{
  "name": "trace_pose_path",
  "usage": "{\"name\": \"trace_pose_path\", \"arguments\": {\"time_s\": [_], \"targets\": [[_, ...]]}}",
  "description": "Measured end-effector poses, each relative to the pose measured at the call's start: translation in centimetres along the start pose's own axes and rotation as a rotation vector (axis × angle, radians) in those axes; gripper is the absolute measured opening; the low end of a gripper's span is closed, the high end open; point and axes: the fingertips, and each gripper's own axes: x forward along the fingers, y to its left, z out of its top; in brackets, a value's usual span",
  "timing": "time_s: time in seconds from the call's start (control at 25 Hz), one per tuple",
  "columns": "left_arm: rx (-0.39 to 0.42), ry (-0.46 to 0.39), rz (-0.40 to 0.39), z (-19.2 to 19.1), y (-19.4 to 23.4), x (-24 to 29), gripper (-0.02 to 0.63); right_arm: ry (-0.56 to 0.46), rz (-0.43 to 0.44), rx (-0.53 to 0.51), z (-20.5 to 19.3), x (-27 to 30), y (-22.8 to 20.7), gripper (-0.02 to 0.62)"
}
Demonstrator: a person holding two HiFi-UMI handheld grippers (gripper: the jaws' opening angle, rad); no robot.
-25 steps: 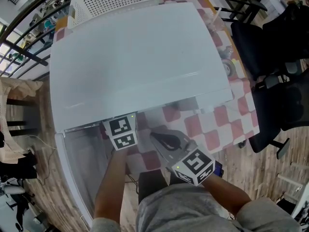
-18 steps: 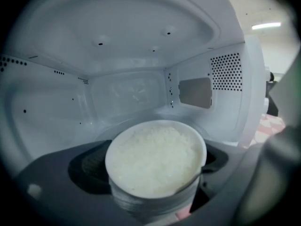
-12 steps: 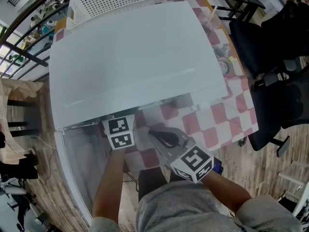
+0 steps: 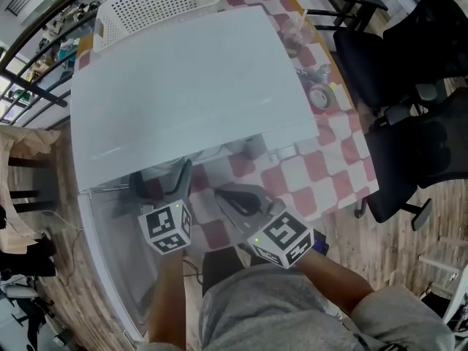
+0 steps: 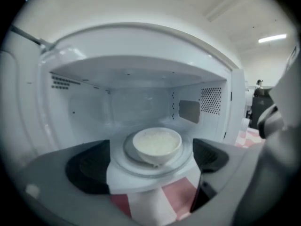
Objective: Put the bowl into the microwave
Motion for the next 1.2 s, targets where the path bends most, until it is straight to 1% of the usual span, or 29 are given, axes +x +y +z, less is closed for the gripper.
{"name": "trace_pose_path", "arguments": {"time_s": [0.08,0.16,0.36,0.48,0.56,0.68,0.72,0.8,0.96,1.04,1.08,1.12,1.2], "targets": [[-0.047,0.0,0.03,-0.8,0.1,-2.3,0.538,-0.001,-0.003,-0.008,0.1,-0.6,0.1,-0.002],[-0.073,0.005,0.031,-1.6,-0.4,-4.2,0.54,-0.006,-0.007,-0.026,0.5,-1.2,0.0,-0.002],[-0.049,-0.003,-0.06,-1.5,-3.3,-8.5,0.538,-0.028,-0.029,-0.049,1.4,-3.3,-0.9,-0.002],[-0.046,-0.001,-0.119,-1.4,-4.8,-10.4,0.523,-0.039,-0.043,-0.047,2.1,-5.0,-1.7,-0.002],[-0.053,-0.018,-0.147,-0.8,-5.5,-11.6,0.495,-0.047,-0.051,-0.044,2.7,-6.1,-2.1,-0.002],[-0.065,-0.072,-0.179,0.8,-6.7,-13.1,0.435,-0.059,-0.066,-0.051,3.3,-7.6,-2.6,-0.002],[-0.069,-0.093,-0.185,1.4,-7.1,-13.6,0.405,-0.059,-0.072,-0.058,3.4,-8.0,-2.8,-0.002],[-0.075,-0.112,-0.187,2.3,-7.6,-14.1,0.331,-0.062,-0.079,-0.067,3.6,-8.5,-3.0,-0.002],[-0.078,-0.092,-0.177,2.8,-8.6,-14.9,0.147,-0.07,-0.078,-0.059,3.6,-9.2,-2.8,-0.002],[-0.086,-0.109,-0.162,3.2,-8.6,-15.6,0.077,-0.067,-0.074,-0.064,3.4,-9.2,-2.6,-0.002],[-0.088,-0.118,-0.157,3.4,-8.5,-15.9,0.03,-0.064,-0.071,-0.065,3.2,-9.2,-2.5,-0.002],[-0.087,-0.123,-0.155,3.5,-8.5,-16.2,0.012,-0.062,-0.067,-0.065,3.1,-9.1,-2.4,-0.002],[-0.076,-0.124,-0.156,3.5,-8.4,-16.6,0.012,-0.059,-0.061,-0.067,2.8,-8.9,-2.2,-0.002]]}}
